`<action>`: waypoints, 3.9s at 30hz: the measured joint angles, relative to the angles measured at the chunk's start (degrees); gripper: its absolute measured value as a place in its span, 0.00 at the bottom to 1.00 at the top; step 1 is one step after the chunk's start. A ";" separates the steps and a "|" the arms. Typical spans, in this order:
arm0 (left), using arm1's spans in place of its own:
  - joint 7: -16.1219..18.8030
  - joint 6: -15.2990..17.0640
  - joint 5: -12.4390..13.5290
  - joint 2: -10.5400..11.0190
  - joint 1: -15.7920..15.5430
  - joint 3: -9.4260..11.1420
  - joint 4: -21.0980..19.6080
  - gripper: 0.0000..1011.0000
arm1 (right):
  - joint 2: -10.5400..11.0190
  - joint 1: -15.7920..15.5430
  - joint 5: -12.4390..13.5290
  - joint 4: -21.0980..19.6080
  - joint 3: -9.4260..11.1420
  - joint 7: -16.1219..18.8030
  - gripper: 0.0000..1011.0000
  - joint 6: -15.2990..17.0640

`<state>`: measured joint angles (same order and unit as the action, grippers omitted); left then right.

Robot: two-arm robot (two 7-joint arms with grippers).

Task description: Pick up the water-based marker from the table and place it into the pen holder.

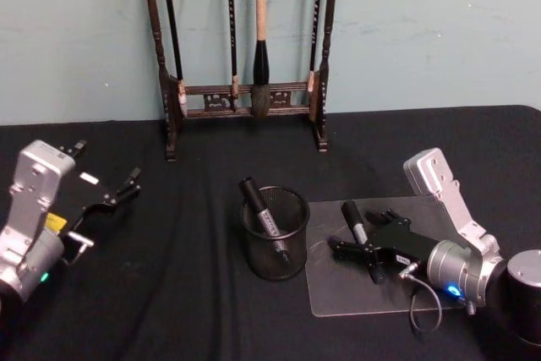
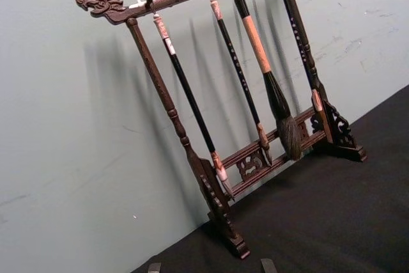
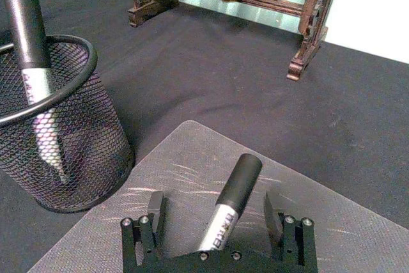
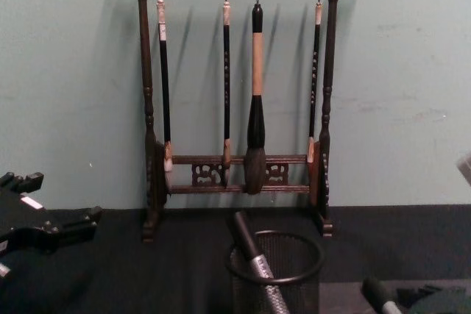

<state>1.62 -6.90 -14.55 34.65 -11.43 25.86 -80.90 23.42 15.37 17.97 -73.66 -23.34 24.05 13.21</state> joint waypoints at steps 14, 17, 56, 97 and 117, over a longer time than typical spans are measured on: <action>0.00 0.00 0.00 0.00 0.00 0.00 0.00 1.00 | 0.03 0.02 0.08 -0.04 0.00 0.09 0.50 -0.08; 0.00 0.00 0.00 0.00 0.00 0.00 0.00 1.00 | 0.03 0.02 0.09 -0.05 -0.01 0.09 0.46 -0.08; 0.00 0.00 0.00 0.00 0.00 0.00 0.00 1.00 | -1.09 -0.21 6.39 1.64 2.48 7.73 0.22 -17.12; 0.00 0.00 0.00 0.00 0.00 0.00 0.00 1.00 | -7.75 13.40 9.32 14.88 -2.85 18.14 0.22 -27.78; 0.00 0.00 0.00 0.00 -0.01 0.00 0.00 1.00 | -12.64 18.93 10.56 23.79 -5.70 23.26 0.22 -29.04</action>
<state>1.62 -6.91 -14.55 34.65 -11.44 25.86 -80.90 10.78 34.31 28.53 -49.87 -29.04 47.30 -15.83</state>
